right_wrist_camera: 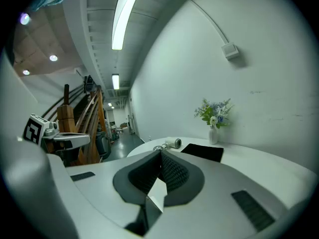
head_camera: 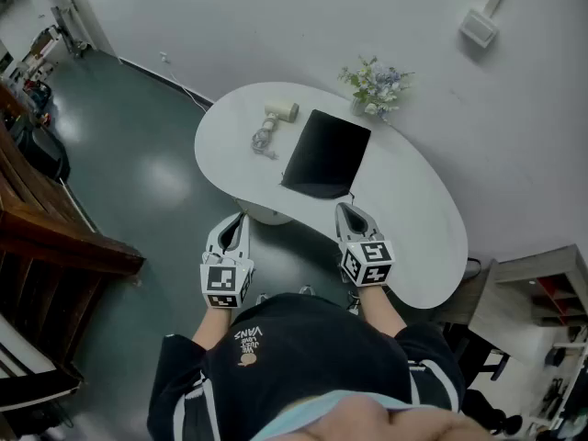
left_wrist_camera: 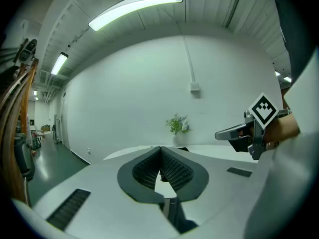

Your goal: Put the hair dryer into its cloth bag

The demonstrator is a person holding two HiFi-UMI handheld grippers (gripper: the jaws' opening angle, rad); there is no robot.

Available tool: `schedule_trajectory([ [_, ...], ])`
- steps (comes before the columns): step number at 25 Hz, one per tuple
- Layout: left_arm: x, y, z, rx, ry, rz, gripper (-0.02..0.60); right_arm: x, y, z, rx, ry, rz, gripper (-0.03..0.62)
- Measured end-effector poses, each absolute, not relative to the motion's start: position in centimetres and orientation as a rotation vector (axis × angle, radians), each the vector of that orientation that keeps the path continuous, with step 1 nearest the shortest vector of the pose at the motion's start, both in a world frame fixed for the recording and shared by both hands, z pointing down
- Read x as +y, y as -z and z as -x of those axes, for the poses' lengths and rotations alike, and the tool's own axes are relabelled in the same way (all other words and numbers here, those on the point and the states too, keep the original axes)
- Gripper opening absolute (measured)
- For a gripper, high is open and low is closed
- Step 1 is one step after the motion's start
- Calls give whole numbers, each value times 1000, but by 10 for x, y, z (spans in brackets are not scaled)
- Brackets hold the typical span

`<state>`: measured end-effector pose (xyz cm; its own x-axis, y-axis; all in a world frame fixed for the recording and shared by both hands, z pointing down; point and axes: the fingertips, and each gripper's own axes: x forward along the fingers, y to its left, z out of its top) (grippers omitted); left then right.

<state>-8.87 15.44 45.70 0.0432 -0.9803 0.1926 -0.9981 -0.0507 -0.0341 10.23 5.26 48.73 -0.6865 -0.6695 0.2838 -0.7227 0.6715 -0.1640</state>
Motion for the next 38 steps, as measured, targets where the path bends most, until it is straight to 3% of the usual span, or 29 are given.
schedule_trajectory([
  [12,118,-470,67,-2144,-175,-2081,32,13,-498,-118,-2754,-346,-984,48],
  [16,104,-482,66,-2109,-160,-2053,123,-3,-507,-121,-2735,-359,-986,51],
  [21,76,-494,72,-2038,-186,-2076,161,-23,-516,-114,-2734,-416,-1027,55],
  [23,65,-499,77,-1996,-205,-2093,178,-31,-520,-108,-2718,-436,-1060,96],
  [24,59,-502,81,-1976,-214,-2101,187,-34,-523,-104,-2708,-444,-1072,147],
  [26,46,-506,91,-1938,-230,-2115,199,-41,-527,-95,-2686,-454,-1094,173],
  [38,-28,-526,158,-1678,-335,-2260,225,-68,-548,-54,-2528,-504,-1341,186],
])
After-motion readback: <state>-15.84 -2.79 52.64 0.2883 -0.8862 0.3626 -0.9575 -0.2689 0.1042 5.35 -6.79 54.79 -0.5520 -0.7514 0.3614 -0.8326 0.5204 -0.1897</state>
